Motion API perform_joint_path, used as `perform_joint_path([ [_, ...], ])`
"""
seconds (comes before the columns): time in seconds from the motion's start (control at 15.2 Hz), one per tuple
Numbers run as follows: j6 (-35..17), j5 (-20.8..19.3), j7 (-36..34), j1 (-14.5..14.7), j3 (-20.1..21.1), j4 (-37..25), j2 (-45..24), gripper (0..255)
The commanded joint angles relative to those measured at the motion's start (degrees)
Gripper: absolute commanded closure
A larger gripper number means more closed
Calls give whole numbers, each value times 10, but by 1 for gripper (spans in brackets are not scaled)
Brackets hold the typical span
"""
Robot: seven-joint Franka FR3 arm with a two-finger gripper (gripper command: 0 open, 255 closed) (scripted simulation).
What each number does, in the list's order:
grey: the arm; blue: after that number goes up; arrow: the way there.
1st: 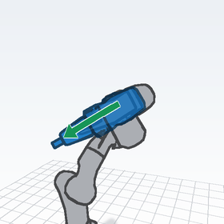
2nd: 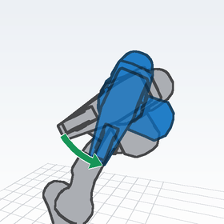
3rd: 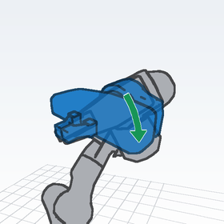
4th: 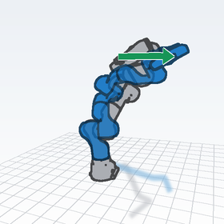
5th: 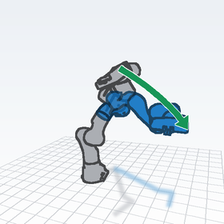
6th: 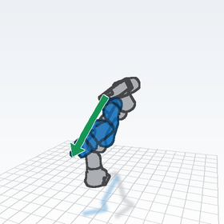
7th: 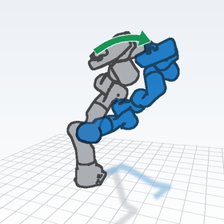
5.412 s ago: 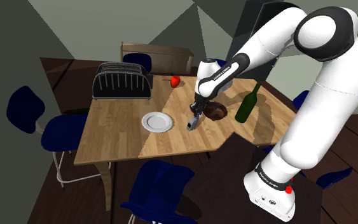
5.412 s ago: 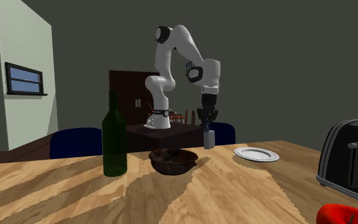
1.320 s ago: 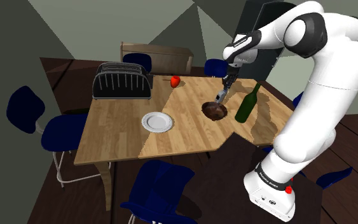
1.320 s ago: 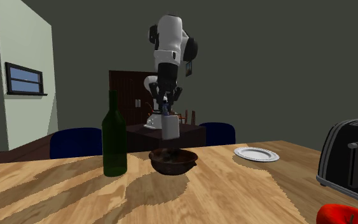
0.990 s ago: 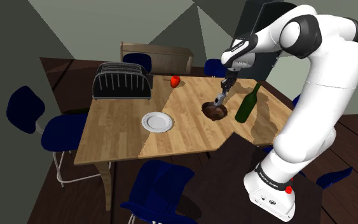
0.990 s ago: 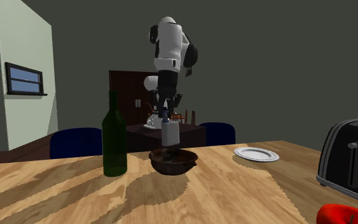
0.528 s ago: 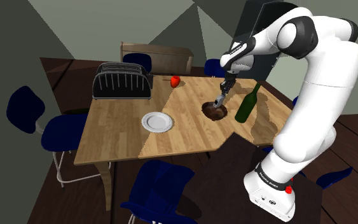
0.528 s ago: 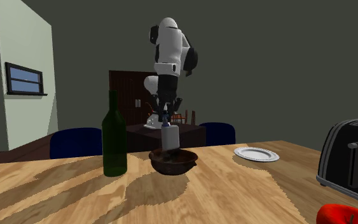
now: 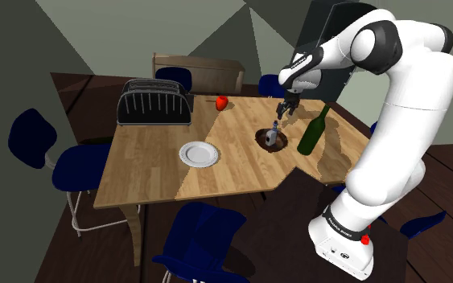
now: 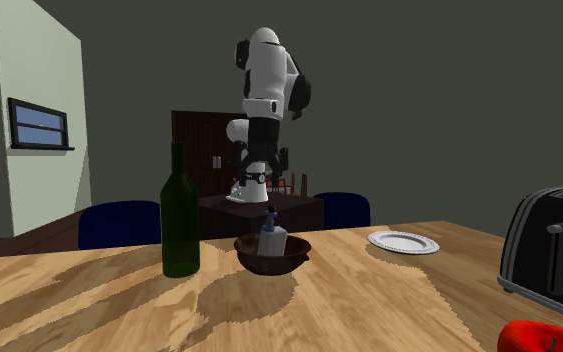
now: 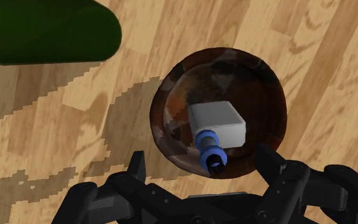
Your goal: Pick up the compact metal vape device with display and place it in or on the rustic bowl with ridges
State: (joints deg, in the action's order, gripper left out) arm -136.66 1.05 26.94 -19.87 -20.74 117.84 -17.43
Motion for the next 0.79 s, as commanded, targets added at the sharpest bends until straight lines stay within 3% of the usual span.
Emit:
perform_joint_path([
  [0.0, 16, -6, -4, 3, -2, -3, 13, 0],
  [0.2, 62, -21, -14, 11, -7, -17, 48, 0],
  [0.73, 62, -21, -14, 11, -7, -17, 48, 0],
])
